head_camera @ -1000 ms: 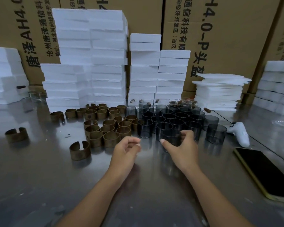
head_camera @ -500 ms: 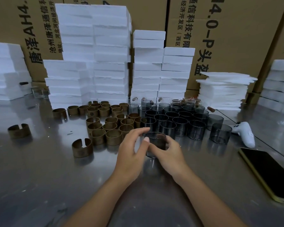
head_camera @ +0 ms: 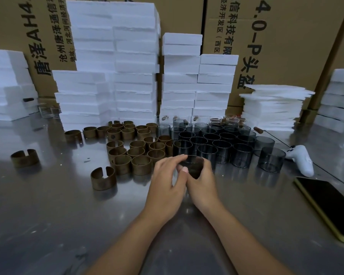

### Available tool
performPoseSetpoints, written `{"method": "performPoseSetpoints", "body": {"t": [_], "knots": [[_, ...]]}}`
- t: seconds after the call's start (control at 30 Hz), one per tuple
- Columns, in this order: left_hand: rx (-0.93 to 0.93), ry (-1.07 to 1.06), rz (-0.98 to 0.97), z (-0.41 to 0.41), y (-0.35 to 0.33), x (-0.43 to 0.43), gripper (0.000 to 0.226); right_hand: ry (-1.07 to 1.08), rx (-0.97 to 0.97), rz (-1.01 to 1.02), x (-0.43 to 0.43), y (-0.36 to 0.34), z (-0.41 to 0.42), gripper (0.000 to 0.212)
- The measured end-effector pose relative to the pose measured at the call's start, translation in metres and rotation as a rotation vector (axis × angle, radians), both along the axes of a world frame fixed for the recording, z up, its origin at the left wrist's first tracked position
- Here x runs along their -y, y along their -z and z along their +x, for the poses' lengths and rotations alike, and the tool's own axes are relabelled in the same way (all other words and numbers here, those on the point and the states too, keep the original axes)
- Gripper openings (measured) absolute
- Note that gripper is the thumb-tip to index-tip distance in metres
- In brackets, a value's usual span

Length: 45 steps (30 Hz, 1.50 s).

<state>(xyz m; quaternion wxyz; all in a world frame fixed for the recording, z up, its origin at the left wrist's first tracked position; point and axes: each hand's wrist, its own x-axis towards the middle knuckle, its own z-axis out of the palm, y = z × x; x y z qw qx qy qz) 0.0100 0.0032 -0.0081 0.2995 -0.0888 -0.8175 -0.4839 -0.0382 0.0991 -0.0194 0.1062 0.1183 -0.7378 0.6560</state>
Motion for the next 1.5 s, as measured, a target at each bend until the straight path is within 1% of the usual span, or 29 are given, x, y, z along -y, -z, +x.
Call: {"method": "performPoseSetpoints", "body": {"t": [0.17,0.27,0.33,0.47,0.53,0.6,0.7,0.77,0.87,0.93,1.03,1.2,1.37,1.47,1.5], "knots": [[0.046,0.013,0.049,-0.003,0.004,0.004,0.037,0.031,-0.127,0.118,-0.001,0.001,0.004,0.053],[0.047,0.019,0.060,-0.005,0.002,0.003,0.038,0.018,-0.153,0.150,-0.001,0.002,0.005,0.064],[0.058,0.016,0.065,-0.006,0.002,0.003,0.039,-0.003,-0.160,0.153,0.000,0.001,0.007,0.067],[0.069,-0.001,0.089,-0.007,0.002,0.004,0.038,-0.046,-0.173,0.157,0.001,-0.001,0.012,0.057],[0.055,-0.010,0.139,-0.008,0.001,0.003,0.036,-0.063,-0.174,0.174,0.001,-0.002,0.014,0.057],[0.050,-0.012,0.181,-0.007,-0.001,0.002,0.042,-0.089,-0.167,0.187,0.001,-0.002,0.014,0.061],[0.039,-0.003,0.116,-0.005,-0.003,0.001,0.038,-0.123,-0.152,0.223,0.002,-0.004,0.015,0.065],[0.031,0.004,0.050,-0.003,-0.002,0.000,0.037,-0.128,-0.146,0.232,0.002,-0.005,0.014,0.062],[0.045,0.017,0.013,-0.001,-0.003,-0.001,0.033,-0.106,-0.153,0.221,0.000,-0.004,0.013,0.047],[0.051,0.032,0.019,0.001,-0.004,-0.001,0.034,-0.086,-0.145,0.221,0.000,-0.004,0.013,0.043],[0.035,0.055,0.061,0.002,-0.006,-0.001,0.038,-0.076,-0.097,0.202,0.001,-0.004,0.012,0.043],[-0.022,0.047,0.102,0.004,-0.008,-0.003,0.033,-0.057,-0.062,0.190,0.001,-0.003,0.008,0.039],[-0.035,0.011,0.126,0.005,-0.007,-0.002,0.033,0.010,-0.025,0.108,-0.001,-0.003,0.005,0.038],[-0.009,-0.002,0.097,0.004,-0.005,-0.002,0.022,0.066,-0.022,0.065,-0.004,-0.006,0.006,0.040],[-0.006,-0.007,0.089,0.004,-0.004,-0.001,0.022,0.085,-0.027,0.055,-0.005,-0.006,0.006,0.043]]}}
